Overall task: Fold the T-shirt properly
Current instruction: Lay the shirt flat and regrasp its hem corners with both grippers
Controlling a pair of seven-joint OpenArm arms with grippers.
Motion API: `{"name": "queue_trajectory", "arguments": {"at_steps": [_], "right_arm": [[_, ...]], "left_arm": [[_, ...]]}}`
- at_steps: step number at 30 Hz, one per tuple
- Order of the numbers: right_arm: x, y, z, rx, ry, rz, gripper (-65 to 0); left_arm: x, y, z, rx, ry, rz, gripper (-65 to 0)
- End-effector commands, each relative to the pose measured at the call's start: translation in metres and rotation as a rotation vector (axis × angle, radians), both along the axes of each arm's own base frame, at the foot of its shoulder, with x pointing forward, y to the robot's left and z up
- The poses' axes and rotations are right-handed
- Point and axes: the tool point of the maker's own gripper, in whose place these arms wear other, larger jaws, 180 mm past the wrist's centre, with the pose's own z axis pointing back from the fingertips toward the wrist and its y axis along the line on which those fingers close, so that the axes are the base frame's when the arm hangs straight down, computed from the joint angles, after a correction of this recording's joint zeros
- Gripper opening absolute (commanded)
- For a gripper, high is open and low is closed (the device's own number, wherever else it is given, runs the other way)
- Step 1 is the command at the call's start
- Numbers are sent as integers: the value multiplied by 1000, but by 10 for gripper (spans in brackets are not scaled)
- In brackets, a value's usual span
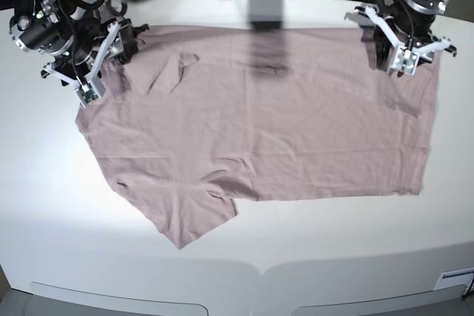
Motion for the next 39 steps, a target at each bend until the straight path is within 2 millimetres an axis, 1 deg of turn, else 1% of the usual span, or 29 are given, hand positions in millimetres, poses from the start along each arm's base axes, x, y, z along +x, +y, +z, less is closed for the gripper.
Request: {"name": "queue_trajectory", "arguments": {"at_steps": [1,5,7,9,11,13,15,16,18,20,22,24,25,27,30,32,34,37,39], "right_arm": [[14,0,14,2,-67,10,-297],[39,4,32,30,-176,5,-297],[54,5,42,35,-224,6,-297],[71,8,56,66,-277,-10,-297],[87,14,71,112,-331,-14,-297],[102,17,85,133,-373,-10,-297],[113,15,96,131,-401,-12,-297],[118,14,99,128,-409,-14,-297],[127,12,105,128,-426,-21,-297],[135,7,105,134,-428,-36,-297],[140,0,98,140,-405,-62,-297],[145,-7,88,147,-362,-91,-297],[146,-9,83,162,-335,-102,-297],[150,-7,78,210,-292,-116,-297],[155,-1,82,270,-271,-109,-297],[159,1,87,280,-284,-104,-297],[161,1,90,281,-291,-103,-297],[162,4,93,296,-297,-98,-297],[162,4,93,294,-296,-95,-297]], "left_arm": [[6,-2,14,-1,-46,-11,-435],[23,-3,35,64,-163,-57,-435],[36,-5,50,103,-249,-85,-435],[51,-4,61,118,-294,-84,-435],[68,3,68,138,-298,-53,-435],[90,10,78,147,-314,-19,-435],[113,14,87,106,-343,9,-435],[125,17,86,87,-342,24,-435],[150,25,76,60,-313,31,-435],[175,37,58,38,-258,35,-435],[197,50,39,18,-189,46,-435],[219,64,25,-7,-129,61,-435],[229,71,21,-19,-108,66,-435],[250,84,18,-42,-93,78,-430],[276,107,18,-80,-77,127,-402],[287,119,14,-115,-53,162,-383],[293,128,6,-155,-22,195,-383],[292,138,-11,-209,-7,252,-383],[286,139,-24,-235,-3,272,-383]]}}
